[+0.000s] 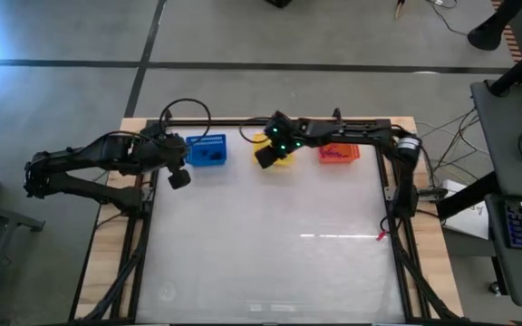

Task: Sort Halloween decoration
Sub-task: Put the black spider toy into the blue bin

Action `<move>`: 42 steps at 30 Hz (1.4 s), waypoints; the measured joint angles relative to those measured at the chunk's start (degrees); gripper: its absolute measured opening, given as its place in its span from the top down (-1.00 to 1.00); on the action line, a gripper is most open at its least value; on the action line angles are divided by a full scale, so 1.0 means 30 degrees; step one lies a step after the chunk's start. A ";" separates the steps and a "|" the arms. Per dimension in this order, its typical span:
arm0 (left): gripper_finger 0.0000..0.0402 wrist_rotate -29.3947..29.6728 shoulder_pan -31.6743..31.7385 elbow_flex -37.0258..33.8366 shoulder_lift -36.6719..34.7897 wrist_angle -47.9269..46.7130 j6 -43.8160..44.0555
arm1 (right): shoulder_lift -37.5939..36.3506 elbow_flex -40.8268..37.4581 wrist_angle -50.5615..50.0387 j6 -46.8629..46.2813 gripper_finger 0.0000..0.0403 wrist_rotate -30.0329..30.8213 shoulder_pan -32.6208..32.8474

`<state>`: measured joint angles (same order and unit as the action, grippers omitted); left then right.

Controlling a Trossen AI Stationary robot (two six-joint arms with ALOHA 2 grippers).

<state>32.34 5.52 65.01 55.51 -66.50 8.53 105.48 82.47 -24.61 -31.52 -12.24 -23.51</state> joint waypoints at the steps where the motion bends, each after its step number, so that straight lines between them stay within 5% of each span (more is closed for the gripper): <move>1: 0.56 0.0000 0.0000 0.0000 -0.0057 -0.0066 0.0036 | 0.0401 0.0570 -0.0016 0.0225 0.94 -0.0038 0.0000; 27: 0.56 0.0007 0.0000 -0.0078 -0.0221 -0.0171 0.0983 | 1.1206 1.7170 -0.1837 0.1864 0.94 -0.3863 -0.0015; 42: 0.56 0.0015 0.0000 -0.0102 -0.0231 -0.0152 0.1071 | 1.1903 1.7278 -0.1647 0.3274 0.92 -0.3908 -0.0015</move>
<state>32.38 5.52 64.71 54.82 -66.96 11.74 141.18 134.30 -29.55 -21.70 -23.97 -23.55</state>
